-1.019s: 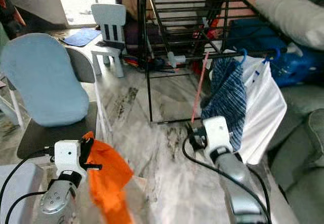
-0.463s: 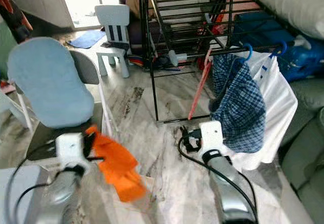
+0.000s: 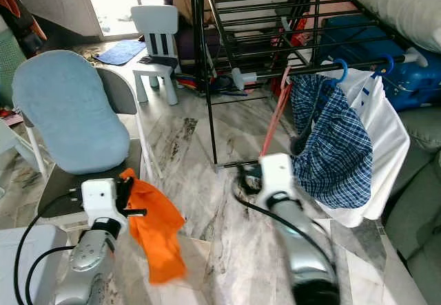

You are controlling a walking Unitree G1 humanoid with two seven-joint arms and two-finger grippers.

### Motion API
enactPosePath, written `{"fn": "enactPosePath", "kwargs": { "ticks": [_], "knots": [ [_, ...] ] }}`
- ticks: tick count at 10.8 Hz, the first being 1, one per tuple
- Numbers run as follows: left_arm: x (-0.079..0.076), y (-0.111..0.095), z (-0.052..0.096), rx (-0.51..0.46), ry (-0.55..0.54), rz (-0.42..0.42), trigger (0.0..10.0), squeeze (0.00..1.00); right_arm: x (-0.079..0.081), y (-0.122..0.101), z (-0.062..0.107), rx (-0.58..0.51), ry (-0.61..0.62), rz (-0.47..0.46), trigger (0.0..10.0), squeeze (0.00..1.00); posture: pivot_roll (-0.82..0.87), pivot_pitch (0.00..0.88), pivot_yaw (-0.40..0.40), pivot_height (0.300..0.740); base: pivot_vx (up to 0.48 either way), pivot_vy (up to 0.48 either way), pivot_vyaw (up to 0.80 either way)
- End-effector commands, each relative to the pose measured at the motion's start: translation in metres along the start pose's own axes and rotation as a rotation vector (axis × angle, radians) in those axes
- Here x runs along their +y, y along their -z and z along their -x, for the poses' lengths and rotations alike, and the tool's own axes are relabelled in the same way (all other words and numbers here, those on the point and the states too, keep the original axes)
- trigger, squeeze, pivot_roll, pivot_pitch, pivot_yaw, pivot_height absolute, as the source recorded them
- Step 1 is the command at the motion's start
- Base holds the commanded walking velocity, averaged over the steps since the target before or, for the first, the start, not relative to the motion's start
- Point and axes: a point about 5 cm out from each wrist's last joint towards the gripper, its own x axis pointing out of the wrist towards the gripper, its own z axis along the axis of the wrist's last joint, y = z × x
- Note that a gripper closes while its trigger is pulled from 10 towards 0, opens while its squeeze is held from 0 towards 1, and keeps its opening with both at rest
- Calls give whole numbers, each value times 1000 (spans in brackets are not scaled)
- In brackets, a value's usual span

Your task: Hang hanger

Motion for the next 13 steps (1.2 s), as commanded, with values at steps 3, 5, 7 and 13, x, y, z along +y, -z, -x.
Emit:
{"fn": "enactPosePath", "kwargs": {
  "ticks": [3,5,7,13],
  "knots": [
    [-6,-14,-8,-68,0,26,10000,0,-16,-3,11,-3,22,34,10000,0,-188,0,-33,740,0,0,0],
    [-16,-14,-2,-87,-60,86,10000,0,-27,-2,20,42,-52,100,10000,0,-176,0,-126,740,0,0,0],
    [-16,-10,10,-88,-97,92,10000,0,-29,-9,10,44,-85,123,10000,0,-127,0,-169,740,0,0,0],
    [-13,-33,5,-126,-53,42,10000,0,-11,-12,8,15,-47,39,10000,0,-80,0,-103,740,0,0,0]
  ]
}}
